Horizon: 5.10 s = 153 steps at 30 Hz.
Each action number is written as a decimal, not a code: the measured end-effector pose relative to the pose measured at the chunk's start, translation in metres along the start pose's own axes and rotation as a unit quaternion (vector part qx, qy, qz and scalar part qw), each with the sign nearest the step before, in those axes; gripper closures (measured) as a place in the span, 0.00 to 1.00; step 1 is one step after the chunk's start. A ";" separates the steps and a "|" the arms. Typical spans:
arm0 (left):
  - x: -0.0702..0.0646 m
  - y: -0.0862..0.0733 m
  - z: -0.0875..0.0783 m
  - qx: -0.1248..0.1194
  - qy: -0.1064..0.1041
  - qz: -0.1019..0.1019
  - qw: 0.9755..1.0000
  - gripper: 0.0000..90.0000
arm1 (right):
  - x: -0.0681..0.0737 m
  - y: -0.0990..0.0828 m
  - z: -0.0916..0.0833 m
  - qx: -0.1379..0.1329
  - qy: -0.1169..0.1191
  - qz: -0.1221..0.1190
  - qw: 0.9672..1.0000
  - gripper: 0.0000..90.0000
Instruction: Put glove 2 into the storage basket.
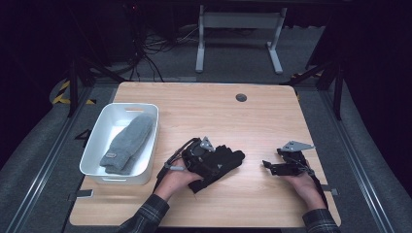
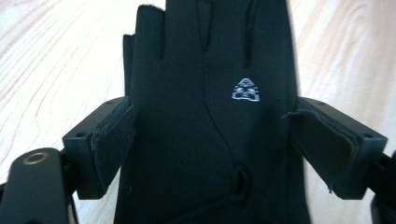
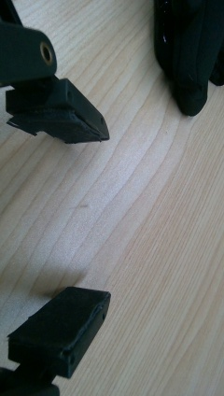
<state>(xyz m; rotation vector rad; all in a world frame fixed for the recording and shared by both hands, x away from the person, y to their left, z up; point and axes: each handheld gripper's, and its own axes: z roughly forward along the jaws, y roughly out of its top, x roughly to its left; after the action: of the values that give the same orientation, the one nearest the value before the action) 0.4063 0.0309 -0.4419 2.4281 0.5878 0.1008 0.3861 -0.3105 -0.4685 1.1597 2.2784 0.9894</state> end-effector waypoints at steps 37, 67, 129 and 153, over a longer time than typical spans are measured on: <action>0.004 -0.001 -0.010 0.005 -0.034 -0.040 0.999 0.76 | 0.001 0.000 0.000 0.000 0.003 -0.002 1.000 0.20; 0.077 -0.017 -0.188 -0.022 0.064 -0.129 0.989 0.76 | 0.001 0.000 0.000 0.001 0.003 -0.003 1.000 0.20; 0.040 -0.028 -0.130 -0.125 0.053 -0.134 0.982 0.17 | 0.002 0.001 0.001 0.001 0.005 -0.005 1.000 0.20; -0.011 -0.027 -0.022 -0.035 0.009 -0.080 0.996 0.17 | 0.002 0.001 0.001 0.001 0.008 -0.006 1.000 0.20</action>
<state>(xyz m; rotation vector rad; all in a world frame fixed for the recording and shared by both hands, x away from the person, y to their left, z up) 0.3810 0.0573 -0.4398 2.3054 0.7717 0.0750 0.3861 -0.3078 -0.4687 1.1414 2.2965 0.9946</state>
